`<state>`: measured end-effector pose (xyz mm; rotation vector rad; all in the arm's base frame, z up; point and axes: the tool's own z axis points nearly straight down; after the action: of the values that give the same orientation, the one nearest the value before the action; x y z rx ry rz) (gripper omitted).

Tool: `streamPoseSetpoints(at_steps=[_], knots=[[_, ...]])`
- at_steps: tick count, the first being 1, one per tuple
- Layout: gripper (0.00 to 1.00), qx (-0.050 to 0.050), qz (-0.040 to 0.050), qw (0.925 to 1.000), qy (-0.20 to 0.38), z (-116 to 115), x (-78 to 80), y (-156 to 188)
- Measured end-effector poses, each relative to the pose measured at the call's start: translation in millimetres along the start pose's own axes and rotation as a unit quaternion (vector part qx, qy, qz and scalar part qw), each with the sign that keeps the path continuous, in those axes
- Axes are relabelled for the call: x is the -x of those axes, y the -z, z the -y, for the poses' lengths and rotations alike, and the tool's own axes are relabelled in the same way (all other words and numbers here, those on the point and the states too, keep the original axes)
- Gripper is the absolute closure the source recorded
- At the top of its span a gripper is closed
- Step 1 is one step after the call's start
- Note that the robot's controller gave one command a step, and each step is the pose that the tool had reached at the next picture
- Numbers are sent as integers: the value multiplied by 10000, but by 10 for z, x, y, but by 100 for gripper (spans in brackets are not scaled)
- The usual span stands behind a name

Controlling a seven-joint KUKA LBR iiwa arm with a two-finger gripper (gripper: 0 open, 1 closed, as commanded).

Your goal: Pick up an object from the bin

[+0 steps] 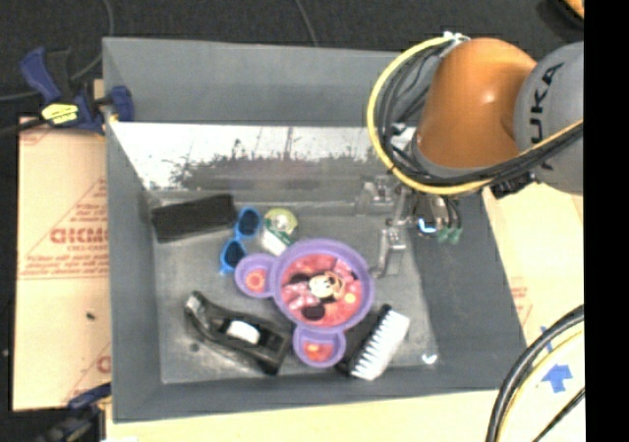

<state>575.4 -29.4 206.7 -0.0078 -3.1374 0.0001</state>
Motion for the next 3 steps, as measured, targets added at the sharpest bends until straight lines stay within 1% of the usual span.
streamPoseSetpoints(at_steps=[1, 2, 3], knots=[[0, -4, 42, 10000, 6, 1, 15, 48], [0, -5, 26, 9994, 339, -79, 157, -1339], [0, -4, 72, 9998, 189, -120, 180, -551]])
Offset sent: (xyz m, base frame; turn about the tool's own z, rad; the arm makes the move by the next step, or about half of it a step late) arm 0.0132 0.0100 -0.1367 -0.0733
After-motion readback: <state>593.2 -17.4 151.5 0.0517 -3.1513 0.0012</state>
